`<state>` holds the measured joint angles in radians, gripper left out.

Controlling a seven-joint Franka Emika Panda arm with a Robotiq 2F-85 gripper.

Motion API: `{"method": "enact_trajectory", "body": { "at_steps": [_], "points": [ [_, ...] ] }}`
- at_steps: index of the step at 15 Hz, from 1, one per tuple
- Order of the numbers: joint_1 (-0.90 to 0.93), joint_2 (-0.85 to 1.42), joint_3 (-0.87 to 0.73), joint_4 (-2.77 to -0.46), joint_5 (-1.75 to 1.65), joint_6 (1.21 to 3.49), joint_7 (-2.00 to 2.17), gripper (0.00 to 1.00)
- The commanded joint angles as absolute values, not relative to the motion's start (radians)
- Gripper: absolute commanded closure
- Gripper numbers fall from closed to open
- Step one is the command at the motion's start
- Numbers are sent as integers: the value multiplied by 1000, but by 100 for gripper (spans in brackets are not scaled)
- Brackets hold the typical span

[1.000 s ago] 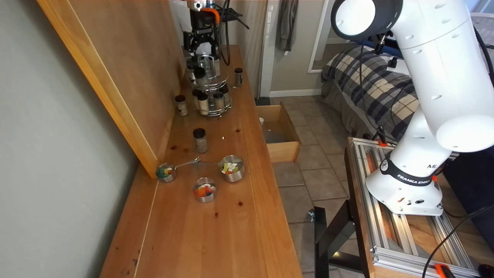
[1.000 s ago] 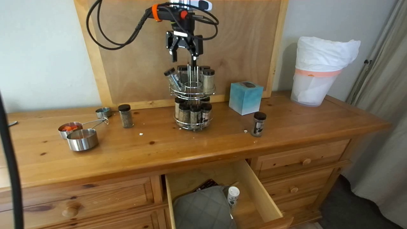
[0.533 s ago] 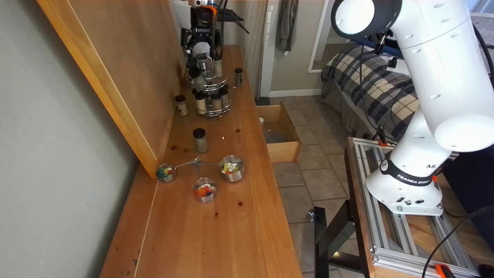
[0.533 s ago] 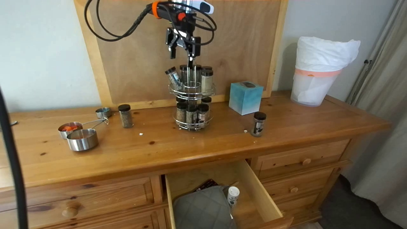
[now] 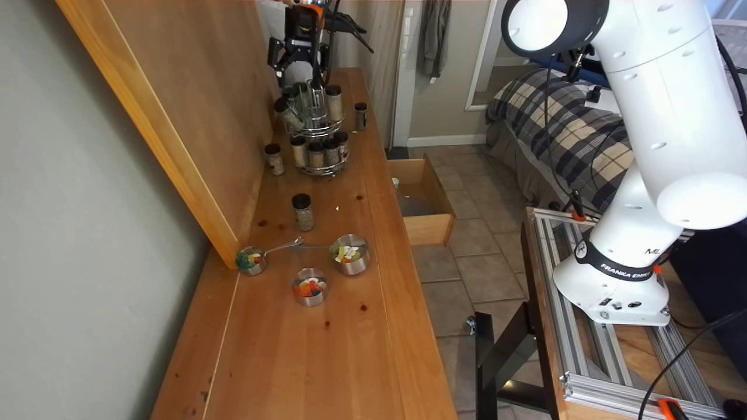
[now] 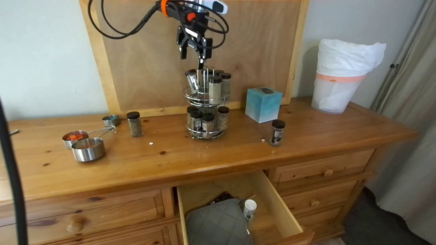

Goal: Turn the spice rack to the right, twice

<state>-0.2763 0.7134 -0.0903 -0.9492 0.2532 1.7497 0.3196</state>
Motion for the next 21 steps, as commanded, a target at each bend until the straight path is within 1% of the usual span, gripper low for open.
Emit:
{"method": "enact_trajectory", "body": {
  "at_steps": [1, 8, 17, 19, 20, 21],
  "points": [
    [-270, 692, -95, -959, 247, 1731, 336, 0],
    [-257, 672, -97, -973, 210, 1742, 254, 0],
    [-143, 432, -94, -1119, -60, 1556, -38, 0],
    [-152, 420, -70, -1119, -39, 1528, -139, 0],
    [-144, 466, -87, -1056, -36, 1540, -53, 0],
    [-142, 453, -81, -1069, -36, 1533, -83, 0]
  ]
}}
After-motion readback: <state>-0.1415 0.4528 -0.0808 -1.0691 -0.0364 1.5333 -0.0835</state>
